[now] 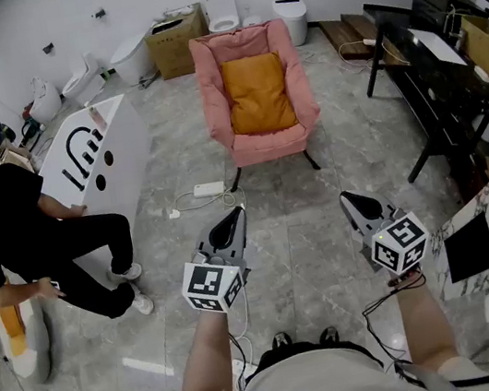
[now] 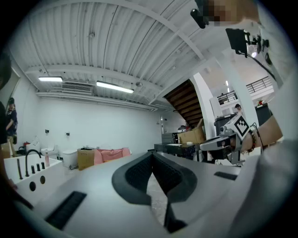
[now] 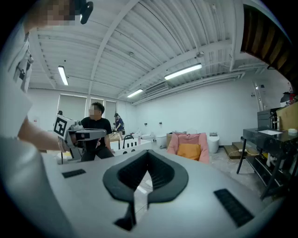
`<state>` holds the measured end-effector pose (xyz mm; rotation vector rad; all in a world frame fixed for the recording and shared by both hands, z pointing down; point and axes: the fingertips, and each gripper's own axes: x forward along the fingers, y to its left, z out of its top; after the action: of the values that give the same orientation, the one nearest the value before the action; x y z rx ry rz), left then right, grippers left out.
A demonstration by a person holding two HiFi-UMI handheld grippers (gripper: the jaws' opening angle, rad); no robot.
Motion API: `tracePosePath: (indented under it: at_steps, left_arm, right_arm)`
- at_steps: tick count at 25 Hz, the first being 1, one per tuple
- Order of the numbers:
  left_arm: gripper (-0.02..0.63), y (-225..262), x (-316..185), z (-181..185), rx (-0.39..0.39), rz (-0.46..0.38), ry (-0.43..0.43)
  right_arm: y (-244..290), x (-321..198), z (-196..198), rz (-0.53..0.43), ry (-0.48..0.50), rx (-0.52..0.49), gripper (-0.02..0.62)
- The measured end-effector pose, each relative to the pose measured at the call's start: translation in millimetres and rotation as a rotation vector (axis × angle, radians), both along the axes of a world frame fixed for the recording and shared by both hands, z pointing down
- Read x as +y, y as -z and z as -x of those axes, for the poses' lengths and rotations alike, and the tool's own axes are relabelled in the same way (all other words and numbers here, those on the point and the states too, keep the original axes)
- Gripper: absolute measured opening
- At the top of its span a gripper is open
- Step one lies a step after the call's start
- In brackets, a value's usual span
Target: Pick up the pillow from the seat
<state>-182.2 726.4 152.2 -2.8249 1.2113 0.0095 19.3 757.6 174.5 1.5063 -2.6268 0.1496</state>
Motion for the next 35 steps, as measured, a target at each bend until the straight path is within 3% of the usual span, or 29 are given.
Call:
tracePosePath:
  at_steps: [14, 27, 31, 33, 35]
  left_arm:
    - [0.006, 3, -12, 29, 0.038, 0.016, -0.019]
    - [0.008, -14, -26, 50, 0.02, 0.083, -0.107]
    - [0.075, -14, -31, 56, 0.034, 0.093, -0.114]
    - [0.099, -16, -32, 57, 0.036, 0.101, -0.121]
    - [0.155, -19, -37, 56, 0.036, 0.116, -0.131]
  right_arm:
    - [0, -10, 26, 0.0, -0.023, -0.009, 0.014]
    - [4, -20, 44, -0.003, -0.124, -0.021, 0.015]
    - [8, -21, 47, -0.012, -0.139, -0.015, 0.017]
    - [6, -23, 46, -0.005, -0.145, -0.034, 0.037]
    - [4, -28, 46, 0.004, -0.148, -0.054, 0.149]
